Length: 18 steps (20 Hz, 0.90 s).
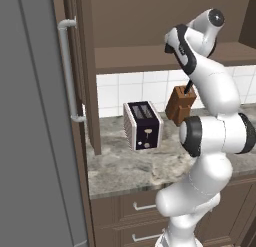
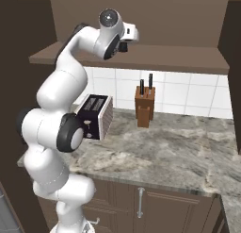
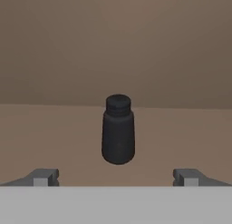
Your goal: Retrieve the shaker from the cabinet and place it next the steak on a plate on the dining table.
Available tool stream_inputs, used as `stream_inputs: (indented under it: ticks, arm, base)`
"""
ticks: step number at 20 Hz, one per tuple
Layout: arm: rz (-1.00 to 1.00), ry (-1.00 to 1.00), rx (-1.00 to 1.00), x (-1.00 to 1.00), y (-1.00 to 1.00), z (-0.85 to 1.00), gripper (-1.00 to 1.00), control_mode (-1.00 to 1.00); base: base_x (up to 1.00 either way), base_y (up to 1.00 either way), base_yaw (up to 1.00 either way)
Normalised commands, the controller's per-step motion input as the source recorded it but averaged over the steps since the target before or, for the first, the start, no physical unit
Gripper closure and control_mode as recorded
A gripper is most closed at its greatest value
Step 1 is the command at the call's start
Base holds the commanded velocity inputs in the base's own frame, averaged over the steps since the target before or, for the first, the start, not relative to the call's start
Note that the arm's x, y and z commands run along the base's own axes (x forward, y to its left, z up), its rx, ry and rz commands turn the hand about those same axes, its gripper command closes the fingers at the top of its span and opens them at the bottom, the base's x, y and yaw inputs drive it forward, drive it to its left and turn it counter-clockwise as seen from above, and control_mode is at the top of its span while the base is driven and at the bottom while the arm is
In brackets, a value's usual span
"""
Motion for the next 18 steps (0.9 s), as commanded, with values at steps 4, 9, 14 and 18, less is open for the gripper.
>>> stream_inputs:
  ticks: [4, 9, 14, 18]
  arm:
    - [0.03, 0.0, 0.0, 0.38, 0.0, -0.08, -1.0, -1.0]
    - [0.01, 0.0, 0.0, 0.33, 0.0, -0.1, -1.0, -1.0]
    - [0.01, 0.0, 0.0, 0.31, 0.0, -0.06, -1.0, -1.0]
    - [0.0, 0.0, 0.0, 0.31, 0.0, -0.07, -1.0, -1.0]
  base:
    - [0.0, 0.0, 0.0]
    - [0.0, 0.0, 0.0]
    - [0.0, 0.0, 0.0]
    - [0.0, 0.0, 0.0]
